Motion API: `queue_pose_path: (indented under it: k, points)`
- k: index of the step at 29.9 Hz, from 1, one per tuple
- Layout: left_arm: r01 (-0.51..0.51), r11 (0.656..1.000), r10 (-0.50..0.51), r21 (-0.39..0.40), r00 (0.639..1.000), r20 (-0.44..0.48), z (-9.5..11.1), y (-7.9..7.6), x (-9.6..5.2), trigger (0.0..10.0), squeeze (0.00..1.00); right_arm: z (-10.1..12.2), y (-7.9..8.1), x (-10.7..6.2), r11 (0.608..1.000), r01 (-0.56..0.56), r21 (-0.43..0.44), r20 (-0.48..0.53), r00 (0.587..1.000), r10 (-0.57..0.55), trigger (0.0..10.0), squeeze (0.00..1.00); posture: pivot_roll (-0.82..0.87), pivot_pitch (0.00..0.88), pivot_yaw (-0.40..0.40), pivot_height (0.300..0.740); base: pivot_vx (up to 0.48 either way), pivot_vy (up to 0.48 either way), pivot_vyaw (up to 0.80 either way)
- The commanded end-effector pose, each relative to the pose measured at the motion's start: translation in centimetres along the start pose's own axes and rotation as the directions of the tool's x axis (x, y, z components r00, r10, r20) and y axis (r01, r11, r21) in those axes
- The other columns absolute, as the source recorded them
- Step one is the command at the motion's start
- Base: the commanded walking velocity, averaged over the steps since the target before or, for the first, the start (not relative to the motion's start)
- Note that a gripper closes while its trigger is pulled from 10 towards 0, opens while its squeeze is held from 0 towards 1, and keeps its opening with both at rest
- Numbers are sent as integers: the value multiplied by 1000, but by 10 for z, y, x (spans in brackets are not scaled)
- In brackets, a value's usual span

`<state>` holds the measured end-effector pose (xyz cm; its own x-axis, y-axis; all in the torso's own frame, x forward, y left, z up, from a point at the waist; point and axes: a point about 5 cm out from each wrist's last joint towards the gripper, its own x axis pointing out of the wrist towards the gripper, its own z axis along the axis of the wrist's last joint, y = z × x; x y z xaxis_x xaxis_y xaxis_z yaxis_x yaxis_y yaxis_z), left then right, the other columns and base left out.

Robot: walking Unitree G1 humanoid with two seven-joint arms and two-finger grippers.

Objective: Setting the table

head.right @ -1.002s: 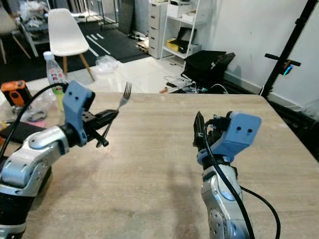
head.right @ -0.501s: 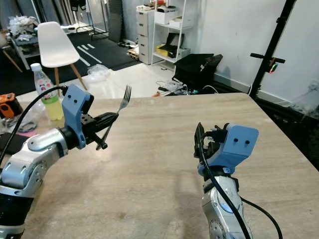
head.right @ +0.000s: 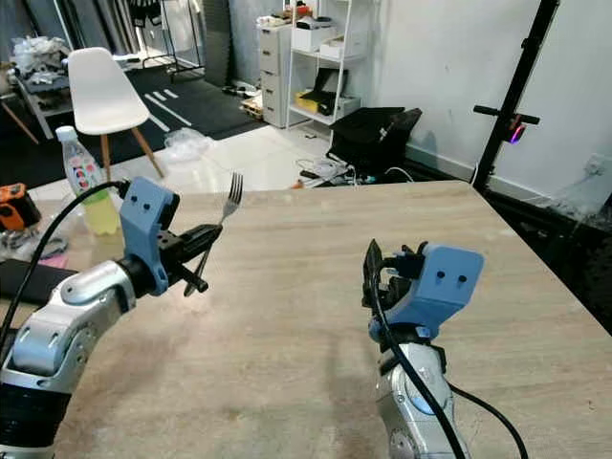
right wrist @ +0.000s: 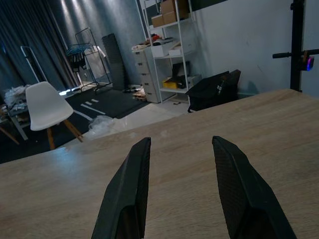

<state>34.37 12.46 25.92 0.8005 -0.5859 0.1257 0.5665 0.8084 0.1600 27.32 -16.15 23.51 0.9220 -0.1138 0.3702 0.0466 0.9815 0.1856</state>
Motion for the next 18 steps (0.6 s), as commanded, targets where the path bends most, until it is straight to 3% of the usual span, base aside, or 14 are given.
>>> queue_pose_path:
  k: [1,18]
  points:
    - [-17,1000,17,-6,1000,-8,-3,3,-1,10000,0,-1,-1,-1,1000,10,0,-2,1000,-10,10000,0,-11,0,91,740,0,0,0]
    - [-33,999,32,-41,999,-18,-10,-2,-1,10000,0,-5,-1,-5,1000,15,-10,-13,1000,-15,10000,0,-11,10,94,740,0,0,0]
